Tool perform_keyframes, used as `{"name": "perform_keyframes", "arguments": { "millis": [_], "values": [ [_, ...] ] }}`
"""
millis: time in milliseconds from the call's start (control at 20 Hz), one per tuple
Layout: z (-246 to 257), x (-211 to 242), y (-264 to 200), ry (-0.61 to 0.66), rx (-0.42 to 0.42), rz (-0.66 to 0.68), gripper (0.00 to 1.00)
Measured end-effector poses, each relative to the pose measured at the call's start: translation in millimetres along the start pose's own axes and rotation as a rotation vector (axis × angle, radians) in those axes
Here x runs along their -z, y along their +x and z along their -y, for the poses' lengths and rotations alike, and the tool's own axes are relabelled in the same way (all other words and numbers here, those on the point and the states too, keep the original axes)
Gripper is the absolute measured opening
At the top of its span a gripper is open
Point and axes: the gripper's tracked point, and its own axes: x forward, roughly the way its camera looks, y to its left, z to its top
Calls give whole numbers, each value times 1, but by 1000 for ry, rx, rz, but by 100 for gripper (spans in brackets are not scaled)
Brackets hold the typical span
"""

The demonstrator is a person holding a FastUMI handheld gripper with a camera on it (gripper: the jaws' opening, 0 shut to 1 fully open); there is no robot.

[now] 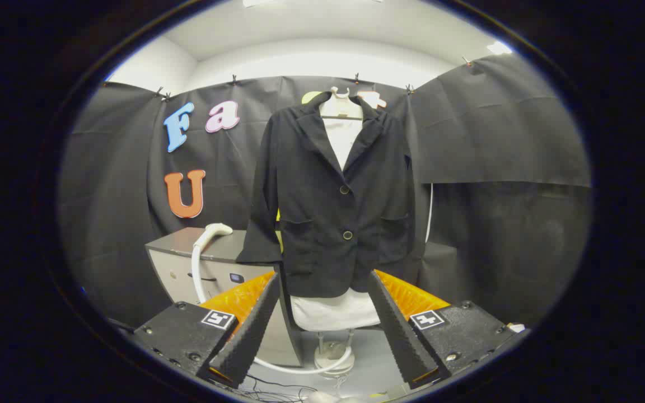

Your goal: Iron the clothes twice with a garment steamer, once on the left side and once on the right side.

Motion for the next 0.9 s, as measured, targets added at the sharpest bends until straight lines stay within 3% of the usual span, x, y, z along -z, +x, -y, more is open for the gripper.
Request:
{"name": "perform_keyframes", "arguments": {
  "millis": [900],
  "values": [
    [-28,-4,8,0,2,-29,99]
  ]
}}
